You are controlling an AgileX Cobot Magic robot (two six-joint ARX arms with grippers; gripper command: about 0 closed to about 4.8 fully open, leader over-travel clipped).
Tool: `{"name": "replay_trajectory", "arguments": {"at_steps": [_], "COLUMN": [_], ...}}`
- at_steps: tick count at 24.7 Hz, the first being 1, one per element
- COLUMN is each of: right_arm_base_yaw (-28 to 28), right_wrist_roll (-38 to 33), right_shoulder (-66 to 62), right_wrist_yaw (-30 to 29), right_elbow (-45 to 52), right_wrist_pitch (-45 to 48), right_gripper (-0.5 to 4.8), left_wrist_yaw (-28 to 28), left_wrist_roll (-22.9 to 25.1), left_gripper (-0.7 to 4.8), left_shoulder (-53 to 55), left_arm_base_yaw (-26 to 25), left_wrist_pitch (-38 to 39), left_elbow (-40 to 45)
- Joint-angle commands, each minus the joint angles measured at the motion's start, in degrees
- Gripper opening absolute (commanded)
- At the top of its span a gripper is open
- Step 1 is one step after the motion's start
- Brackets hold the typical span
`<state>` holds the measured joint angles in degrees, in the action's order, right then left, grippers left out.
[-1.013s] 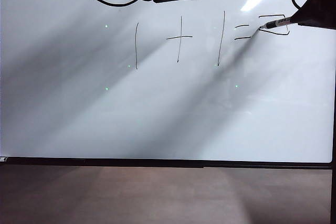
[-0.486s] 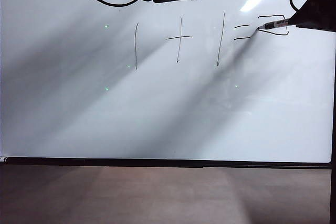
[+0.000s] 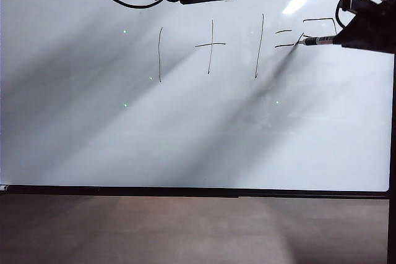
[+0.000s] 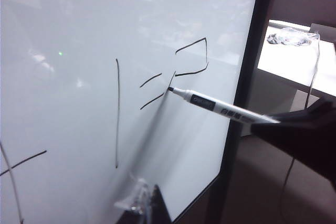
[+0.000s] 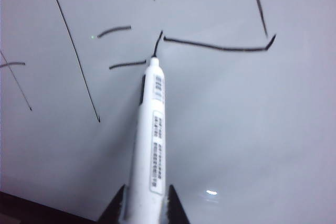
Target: Reach to the right to find the marker pen, pick it up, and write the answer to the math problem on the whiteboard.
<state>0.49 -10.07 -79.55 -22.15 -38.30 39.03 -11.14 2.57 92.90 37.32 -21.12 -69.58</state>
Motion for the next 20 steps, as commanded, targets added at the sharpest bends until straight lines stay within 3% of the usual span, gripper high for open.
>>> {"name": "replay_trajectory", "arguments": {"at_steps": [1, 20], "right_arm_base_yaw": [0.07, 0.07], "right_wrist_roll": [-0.44, -0.42], "right_shoulder": [-1.09, -2.75], "right_wrist_yaw": [1.73, 3.15], "right_elbow": [0.26, 2.69], "right_wrist_pitch": [0.63, 1.05], "right_gripper": [-0.02, -0.02], "left_wrist_yaw": [-0.26, -0.26], "left_wrist_roll": [0.02, 0.02], "left_gripper": [-0.04, -0.04], "left_shoulder": [-0.26, -0.26], "left_arm_base_yaw": [0.09, 0.09], "left_wrist_pitch": [-0.33, -0.33], "left_elbow": [-0.33, -0.33]}}
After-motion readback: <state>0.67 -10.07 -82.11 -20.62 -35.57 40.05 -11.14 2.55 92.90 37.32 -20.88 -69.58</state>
